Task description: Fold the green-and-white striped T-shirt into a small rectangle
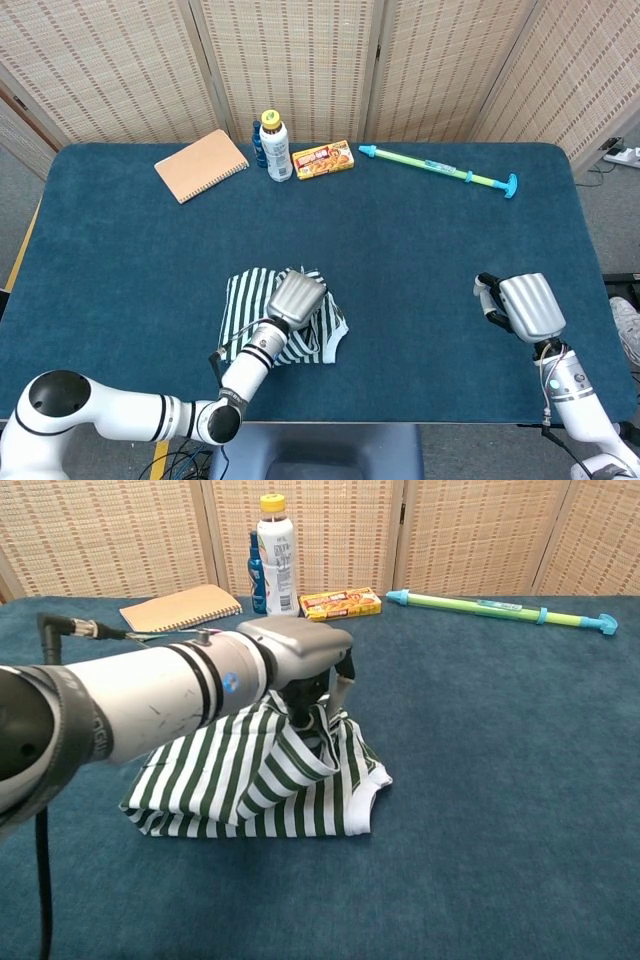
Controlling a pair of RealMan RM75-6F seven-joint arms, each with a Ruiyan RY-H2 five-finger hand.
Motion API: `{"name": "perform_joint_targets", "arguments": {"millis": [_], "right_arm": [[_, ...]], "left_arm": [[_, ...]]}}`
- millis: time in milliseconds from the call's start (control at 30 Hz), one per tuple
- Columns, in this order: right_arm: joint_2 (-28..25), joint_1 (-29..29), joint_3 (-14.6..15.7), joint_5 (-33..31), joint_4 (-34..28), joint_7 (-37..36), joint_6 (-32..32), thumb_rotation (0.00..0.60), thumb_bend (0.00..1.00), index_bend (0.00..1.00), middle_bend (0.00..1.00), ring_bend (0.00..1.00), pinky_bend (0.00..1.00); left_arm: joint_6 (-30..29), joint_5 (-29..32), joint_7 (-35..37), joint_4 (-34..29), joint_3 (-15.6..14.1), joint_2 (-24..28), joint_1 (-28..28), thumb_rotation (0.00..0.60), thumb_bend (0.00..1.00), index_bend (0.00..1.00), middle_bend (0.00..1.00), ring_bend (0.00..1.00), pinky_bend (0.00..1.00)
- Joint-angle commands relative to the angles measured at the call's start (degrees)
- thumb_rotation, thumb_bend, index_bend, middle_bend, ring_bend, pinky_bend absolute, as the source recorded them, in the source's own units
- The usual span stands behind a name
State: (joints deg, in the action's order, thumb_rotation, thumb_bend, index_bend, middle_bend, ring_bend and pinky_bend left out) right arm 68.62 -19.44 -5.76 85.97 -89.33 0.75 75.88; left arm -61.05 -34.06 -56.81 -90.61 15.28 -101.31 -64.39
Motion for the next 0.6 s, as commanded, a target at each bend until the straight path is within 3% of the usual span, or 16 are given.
{"name": "perform_joint_targets", "arguments": {"millis": [33,467,600], "right_arm": [[0.0,0.1,0.0,0.0,0.1,-0.2,0.0,0.600,0.49,0.74,0.97,1.00,1.00],[0.1,0.6,0.0,-0.2,1.0,-1.3,0.2,0.600,0.49,0.74,0.97,1.00,1.00],[-0.1,0.7,0.0,-0.3,1.1,-1.4,0.3,0.600,0.49,0.74,0.97,1.00,1.00]], "left_arm": [[-0.1,1.1,-0.4,1.1,0.4,-1.2,-1.2,0.600,0.55,0.61,0.83,0.77,0.92],[0.3,1.6,1.5,6.7,1.2,-5.9,-4.2,0.600,0.55,0.61,0.83,0.77,0.92],[-0.2,0.9,2.1,8.7,1.0,-7.1,-4.6,0.600,0.55,0.51,0.82,0.77,0.92]]}}
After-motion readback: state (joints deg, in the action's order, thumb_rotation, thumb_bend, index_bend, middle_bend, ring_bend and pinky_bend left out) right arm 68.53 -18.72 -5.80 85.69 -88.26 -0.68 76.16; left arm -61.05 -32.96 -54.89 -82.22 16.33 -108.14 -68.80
